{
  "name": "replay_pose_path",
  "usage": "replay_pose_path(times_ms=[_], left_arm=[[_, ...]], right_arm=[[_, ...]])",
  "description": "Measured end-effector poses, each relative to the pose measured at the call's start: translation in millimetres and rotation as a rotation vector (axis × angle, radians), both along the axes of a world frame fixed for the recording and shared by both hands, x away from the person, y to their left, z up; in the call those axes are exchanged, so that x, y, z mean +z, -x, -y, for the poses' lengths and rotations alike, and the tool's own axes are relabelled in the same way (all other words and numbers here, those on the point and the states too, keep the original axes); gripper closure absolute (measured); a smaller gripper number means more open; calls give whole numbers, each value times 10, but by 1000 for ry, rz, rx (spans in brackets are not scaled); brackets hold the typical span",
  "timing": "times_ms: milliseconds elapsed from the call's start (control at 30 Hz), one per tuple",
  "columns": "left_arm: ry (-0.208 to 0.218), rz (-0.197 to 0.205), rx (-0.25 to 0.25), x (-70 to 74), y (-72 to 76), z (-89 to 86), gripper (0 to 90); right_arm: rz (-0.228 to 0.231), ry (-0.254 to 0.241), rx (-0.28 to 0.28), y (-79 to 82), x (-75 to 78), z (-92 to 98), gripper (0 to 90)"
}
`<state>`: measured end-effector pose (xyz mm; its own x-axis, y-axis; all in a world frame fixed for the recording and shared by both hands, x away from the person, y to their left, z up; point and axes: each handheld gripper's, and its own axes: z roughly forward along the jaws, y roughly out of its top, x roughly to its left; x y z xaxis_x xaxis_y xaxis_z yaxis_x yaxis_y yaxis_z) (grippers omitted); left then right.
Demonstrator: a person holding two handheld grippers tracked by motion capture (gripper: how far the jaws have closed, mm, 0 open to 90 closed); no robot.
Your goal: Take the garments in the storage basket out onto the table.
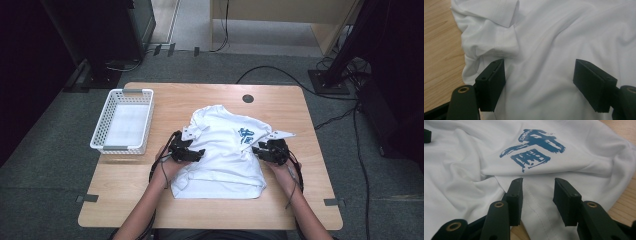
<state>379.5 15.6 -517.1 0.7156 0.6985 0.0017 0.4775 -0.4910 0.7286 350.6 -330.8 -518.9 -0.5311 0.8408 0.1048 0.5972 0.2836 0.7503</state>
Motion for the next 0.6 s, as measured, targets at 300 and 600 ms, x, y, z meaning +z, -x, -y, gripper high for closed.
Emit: replay_pose_path(times_ms=[300, 600], left_arm=[[0, 0, 5, 0, 9, -1, 265], [-3, -1, 5, 2, 19, -9, 265]], right_arm=[[4, 15, -26, -52, 1, 148, 604], [10, 35, -56, -91, 4, 254, 603]])
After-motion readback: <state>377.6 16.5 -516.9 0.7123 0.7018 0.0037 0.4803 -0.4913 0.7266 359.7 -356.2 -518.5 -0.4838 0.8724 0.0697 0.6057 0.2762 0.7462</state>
